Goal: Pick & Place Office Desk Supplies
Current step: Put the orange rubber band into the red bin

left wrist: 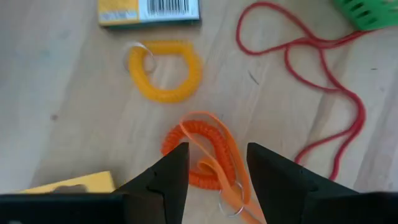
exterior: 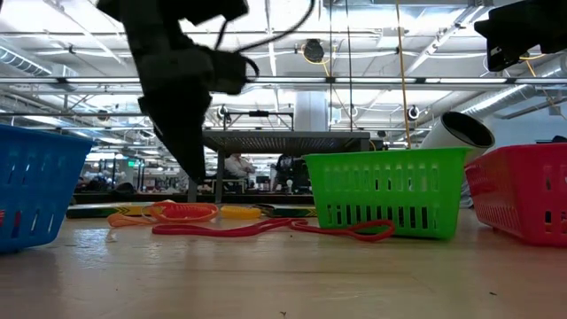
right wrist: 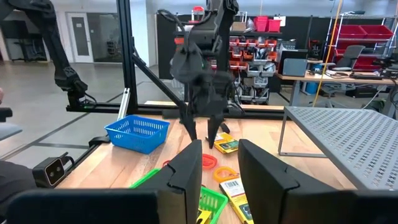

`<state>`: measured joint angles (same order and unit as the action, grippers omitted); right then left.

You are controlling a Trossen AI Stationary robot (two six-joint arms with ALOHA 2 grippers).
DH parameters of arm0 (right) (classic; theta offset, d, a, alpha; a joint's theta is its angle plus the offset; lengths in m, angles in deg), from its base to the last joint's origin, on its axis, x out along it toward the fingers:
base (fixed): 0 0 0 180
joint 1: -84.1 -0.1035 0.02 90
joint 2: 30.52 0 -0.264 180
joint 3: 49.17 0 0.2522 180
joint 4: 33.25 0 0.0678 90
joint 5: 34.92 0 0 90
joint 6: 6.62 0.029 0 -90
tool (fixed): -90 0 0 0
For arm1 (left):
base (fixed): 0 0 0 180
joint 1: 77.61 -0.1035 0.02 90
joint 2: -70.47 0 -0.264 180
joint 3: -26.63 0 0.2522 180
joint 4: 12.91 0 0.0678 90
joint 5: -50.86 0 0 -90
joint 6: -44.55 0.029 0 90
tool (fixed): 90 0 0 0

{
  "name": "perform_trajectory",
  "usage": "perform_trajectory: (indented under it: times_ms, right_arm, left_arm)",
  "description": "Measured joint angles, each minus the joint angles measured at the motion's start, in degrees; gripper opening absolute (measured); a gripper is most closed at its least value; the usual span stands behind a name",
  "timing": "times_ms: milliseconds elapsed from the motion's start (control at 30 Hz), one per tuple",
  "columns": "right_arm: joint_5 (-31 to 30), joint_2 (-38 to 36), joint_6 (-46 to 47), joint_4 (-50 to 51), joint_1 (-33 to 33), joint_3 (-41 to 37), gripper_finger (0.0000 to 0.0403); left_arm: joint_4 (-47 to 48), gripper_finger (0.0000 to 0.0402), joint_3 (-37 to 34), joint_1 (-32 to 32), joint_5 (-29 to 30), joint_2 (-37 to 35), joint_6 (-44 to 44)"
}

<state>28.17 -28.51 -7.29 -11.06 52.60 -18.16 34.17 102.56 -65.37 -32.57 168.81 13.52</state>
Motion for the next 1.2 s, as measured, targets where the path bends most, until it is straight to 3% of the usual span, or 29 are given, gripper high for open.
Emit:
perform_trajectory:
  times_ms: [200,1200]
  right_arm:
    - [0.01,0.00,-0.01,0.00,0.02,0.01,0.0094]
    - [0.01,-0.01,0.00,0.00,0.02,0.01,0.0094]
  left_arm:
    - [0.83,0.0170,3.20,-2.84,-4.54,5.35,-1.01]
    - [3.18,0.0170,4.18,-2.46,-3.48,6.28,0.50]
